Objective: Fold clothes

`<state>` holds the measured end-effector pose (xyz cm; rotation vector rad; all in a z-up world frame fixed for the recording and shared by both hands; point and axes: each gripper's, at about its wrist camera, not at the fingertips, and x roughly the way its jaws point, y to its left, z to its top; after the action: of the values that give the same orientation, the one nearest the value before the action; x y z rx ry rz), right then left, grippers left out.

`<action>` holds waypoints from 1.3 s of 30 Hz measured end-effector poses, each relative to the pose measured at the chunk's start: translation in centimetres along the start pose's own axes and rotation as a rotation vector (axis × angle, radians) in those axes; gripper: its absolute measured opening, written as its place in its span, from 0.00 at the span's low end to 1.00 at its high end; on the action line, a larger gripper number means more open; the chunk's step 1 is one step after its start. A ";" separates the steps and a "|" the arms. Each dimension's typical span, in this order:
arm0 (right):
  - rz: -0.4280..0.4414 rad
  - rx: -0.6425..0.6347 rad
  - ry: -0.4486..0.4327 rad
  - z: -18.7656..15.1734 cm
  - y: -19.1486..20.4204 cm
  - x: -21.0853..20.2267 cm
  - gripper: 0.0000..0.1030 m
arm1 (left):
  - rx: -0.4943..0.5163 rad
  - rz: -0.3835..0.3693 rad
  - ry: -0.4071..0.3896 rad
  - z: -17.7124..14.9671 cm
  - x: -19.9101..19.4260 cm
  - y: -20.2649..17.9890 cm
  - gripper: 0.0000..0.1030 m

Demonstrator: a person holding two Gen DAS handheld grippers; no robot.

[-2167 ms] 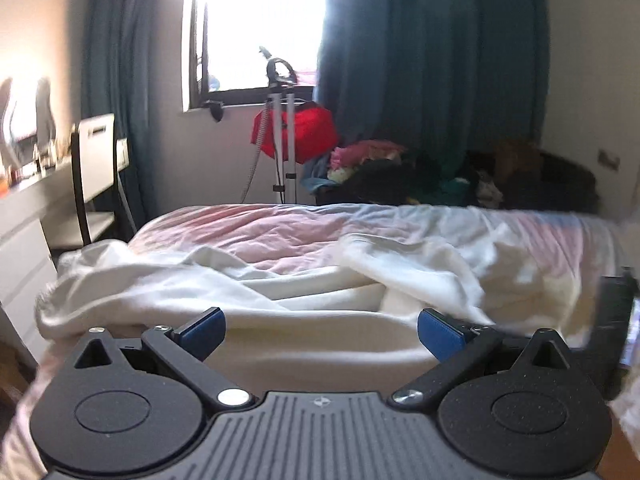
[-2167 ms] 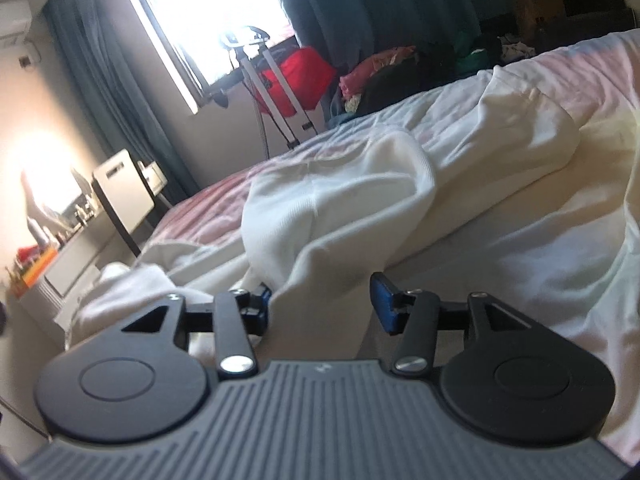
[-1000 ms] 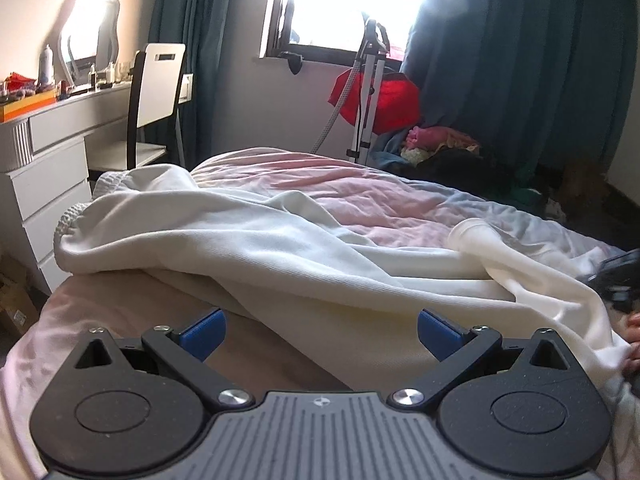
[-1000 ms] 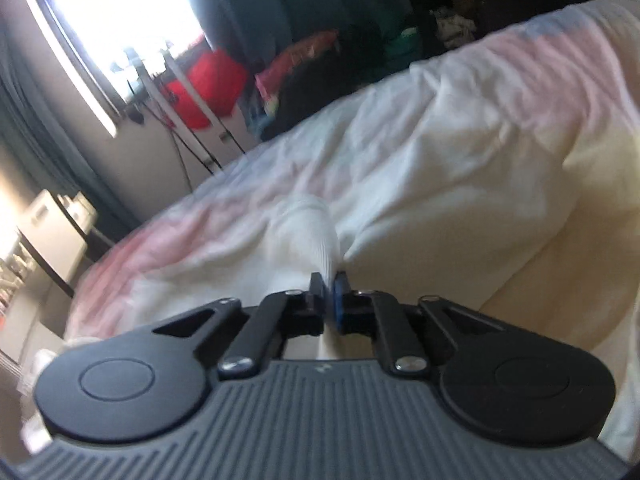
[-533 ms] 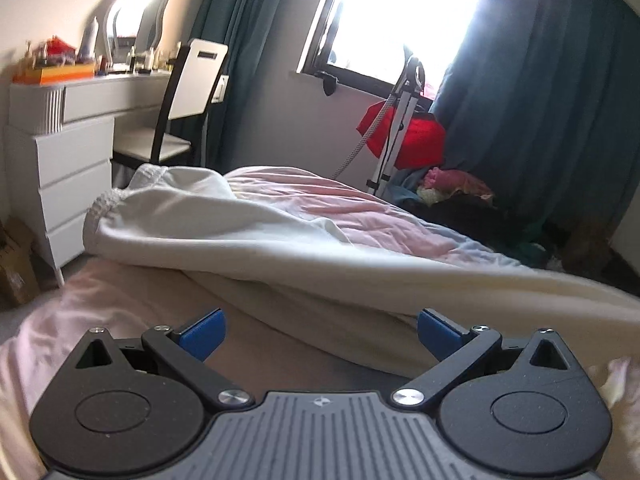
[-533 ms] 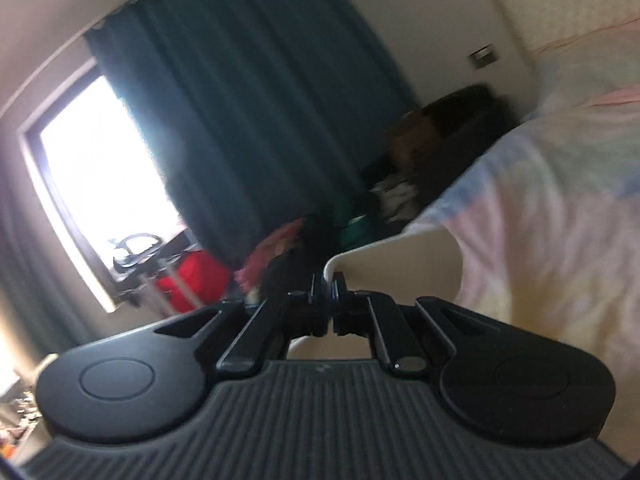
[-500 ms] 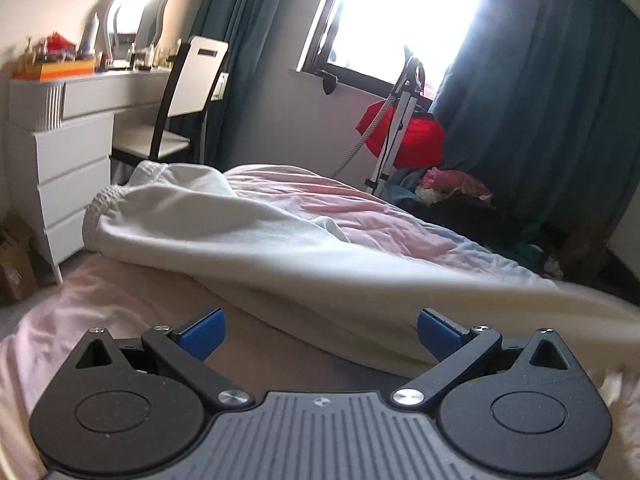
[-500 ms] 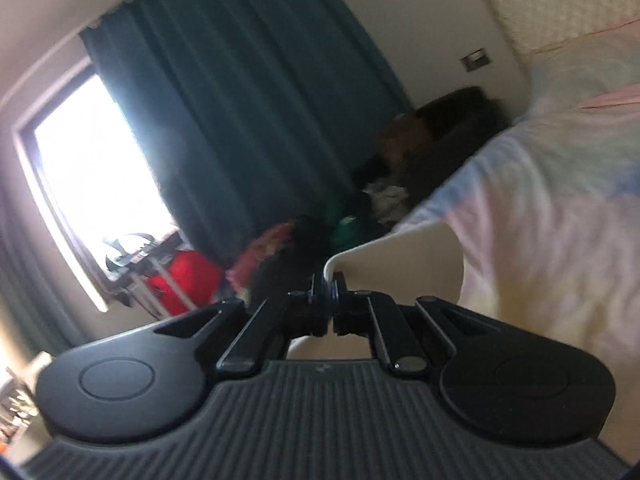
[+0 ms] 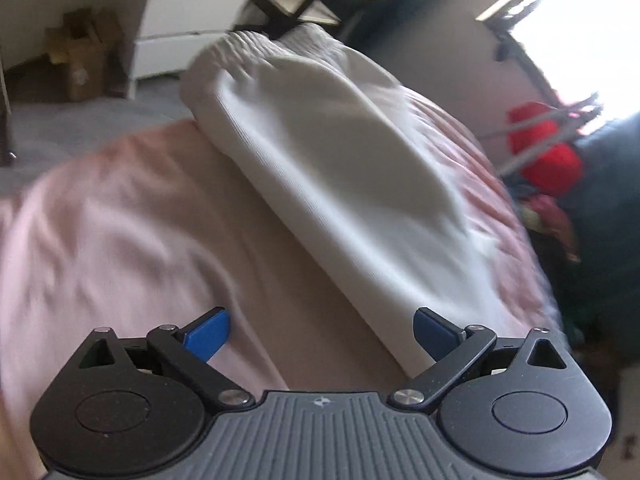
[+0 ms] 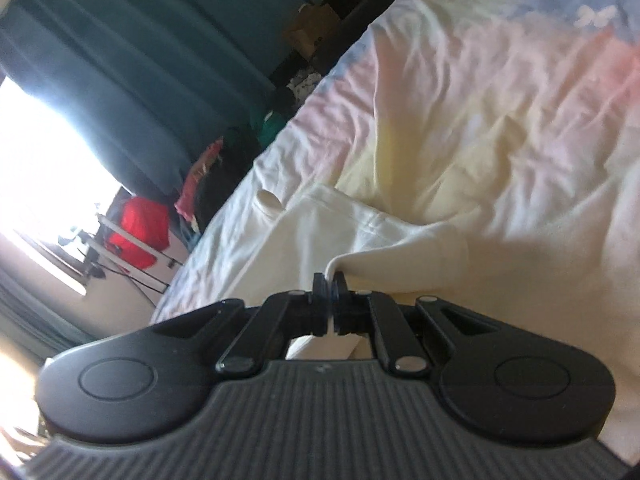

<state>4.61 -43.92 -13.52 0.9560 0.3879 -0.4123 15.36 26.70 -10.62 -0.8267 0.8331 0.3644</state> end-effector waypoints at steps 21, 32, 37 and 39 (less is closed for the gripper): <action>-0.109 -0.136 -0.083 -1.0 2.1 5.0 0.06 | -0.083 0.062 -0.308 7.4 2.0 2.6 0.06; -0.013 -0.139 -0.174 -0.1 2.6 1.3 0.06 | -0.142 -0.198 -0.511 5.6 -9.5 4.0 0.02; 0.008 -0.113 -0.245 0.6 2.2 -2.5 0.06 | -0.285 -0.324 -0.555 3.6 -14.5 8.2 0.02; -0.037 -0.103 -0.236 0.7 1.7 -3.4 0.06 | -0.314 -0.309 -0.537 2.8 -15.5 10.0 0.02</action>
<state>2.68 -43.04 -10.30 0.7907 0.2106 -0.5281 1.13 35.64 -2.56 -1.0679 0.1430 0.4211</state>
